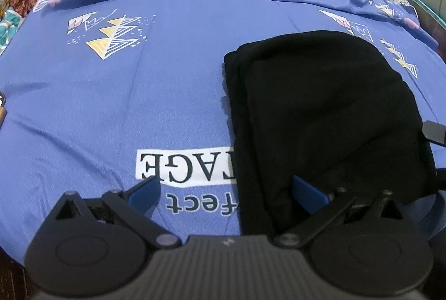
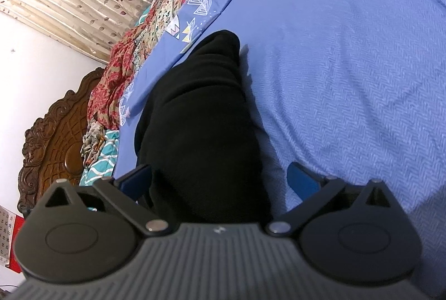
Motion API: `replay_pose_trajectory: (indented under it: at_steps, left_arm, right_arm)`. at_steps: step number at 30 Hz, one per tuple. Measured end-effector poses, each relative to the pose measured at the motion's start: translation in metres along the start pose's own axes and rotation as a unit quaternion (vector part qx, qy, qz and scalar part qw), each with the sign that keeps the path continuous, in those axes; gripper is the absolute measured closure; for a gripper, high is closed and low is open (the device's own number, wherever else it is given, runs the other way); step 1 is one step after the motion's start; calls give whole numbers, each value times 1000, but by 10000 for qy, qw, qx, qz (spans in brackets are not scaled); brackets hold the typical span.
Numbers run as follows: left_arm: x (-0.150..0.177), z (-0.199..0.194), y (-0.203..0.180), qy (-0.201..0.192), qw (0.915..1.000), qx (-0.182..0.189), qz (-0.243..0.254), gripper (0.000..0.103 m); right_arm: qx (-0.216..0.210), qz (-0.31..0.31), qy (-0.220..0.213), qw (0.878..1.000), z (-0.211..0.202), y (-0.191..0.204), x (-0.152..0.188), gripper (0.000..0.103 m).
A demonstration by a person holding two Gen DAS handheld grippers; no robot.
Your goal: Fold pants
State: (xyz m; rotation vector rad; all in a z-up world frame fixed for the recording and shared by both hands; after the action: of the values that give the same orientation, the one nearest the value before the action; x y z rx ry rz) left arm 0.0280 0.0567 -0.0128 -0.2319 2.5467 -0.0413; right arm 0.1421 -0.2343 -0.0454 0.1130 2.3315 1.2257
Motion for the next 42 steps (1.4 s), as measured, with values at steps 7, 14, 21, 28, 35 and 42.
replay_pose_trajectory:
  at_steps: [7,14,21,28,35,42]
  left_arm:
    - [-2,-7,-3,-211,9996,-106,123,0]
    - [-10,-27,1,-571,9982,-174,88,0]
    - [-15,-27,15,-528,9983,-247,-66,0]
    - [-12,-15,11,-232,9988,-432,-39,0]
    - [-21,-8,7,-44,9986,-525,-14,0]
    - [-22,-7,6,-16,9982,-591,27,0]
  right_arm:
    - [-10,-24,1,10000,0,0,0,0]
    - [-26,-23,-2,10000,0,0,1,0]
    - [-27,-23,-5,10000,0,0,1,0]
    - [-18,-37,-4,10000,0,0,1,0]
    - [-7,-66,10,10000,0,0,2,0]
    - [1,-87,7,10000,0,0,2,0]
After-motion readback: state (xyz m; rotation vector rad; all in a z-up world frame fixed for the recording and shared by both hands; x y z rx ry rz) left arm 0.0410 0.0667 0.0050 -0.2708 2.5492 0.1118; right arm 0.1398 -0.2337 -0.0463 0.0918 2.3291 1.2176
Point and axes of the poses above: each gripper's, at about its wrist camera, not at the fingertips, and z roughly the way its jaws point, y to its left, x to its underside, the point moved 3 cm from there along z, roughly the way its jaws point, and after that the axes turned 1 degree about -y, right-handed, at the moved point
